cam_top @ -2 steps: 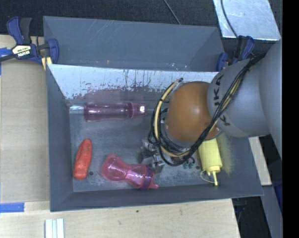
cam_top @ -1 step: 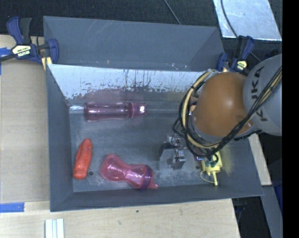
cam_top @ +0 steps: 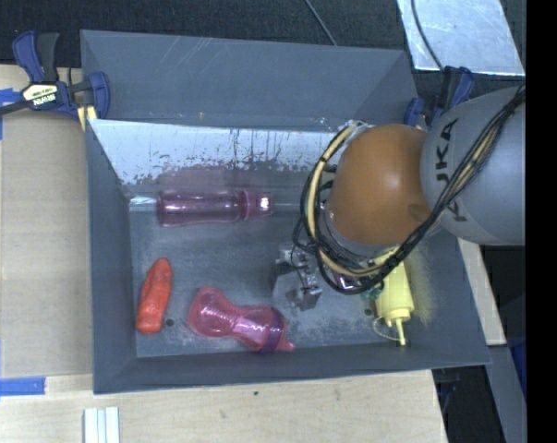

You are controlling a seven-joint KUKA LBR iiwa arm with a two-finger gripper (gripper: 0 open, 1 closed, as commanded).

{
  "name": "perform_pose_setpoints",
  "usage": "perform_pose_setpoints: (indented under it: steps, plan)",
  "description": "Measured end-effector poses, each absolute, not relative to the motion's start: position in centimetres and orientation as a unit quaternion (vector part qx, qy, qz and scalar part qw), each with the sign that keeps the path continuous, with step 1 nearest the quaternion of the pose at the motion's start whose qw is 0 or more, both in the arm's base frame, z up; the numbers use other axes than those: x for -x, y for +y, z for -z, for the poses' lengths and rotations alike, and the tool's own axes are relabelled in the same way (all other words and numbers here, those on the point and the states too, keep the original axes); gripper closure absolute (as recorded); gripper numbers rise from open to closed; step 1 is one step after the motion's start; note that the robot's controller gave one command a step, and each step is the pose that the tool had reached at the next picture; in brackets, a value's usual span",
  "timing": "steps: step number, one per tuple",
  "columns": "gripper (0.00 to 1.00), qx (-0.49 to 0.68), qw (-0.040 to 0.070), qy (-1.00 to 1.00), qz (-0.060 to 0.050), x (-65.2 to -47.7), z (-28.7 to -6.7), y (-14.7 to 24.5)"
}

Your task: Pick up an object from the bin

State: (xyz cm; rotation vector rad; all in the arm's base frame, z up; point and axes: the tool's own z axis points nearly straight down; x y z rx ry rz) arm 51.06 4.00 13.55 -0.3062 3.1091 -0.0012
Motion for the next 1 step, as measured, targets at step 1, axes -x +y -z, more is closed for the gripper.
perform_pose_setpoints:
  steps: [1]
  plan:
    - [1.00, 0.032, 0.012, 0.999, 0.004, -50.01, -20.30, -1.10]
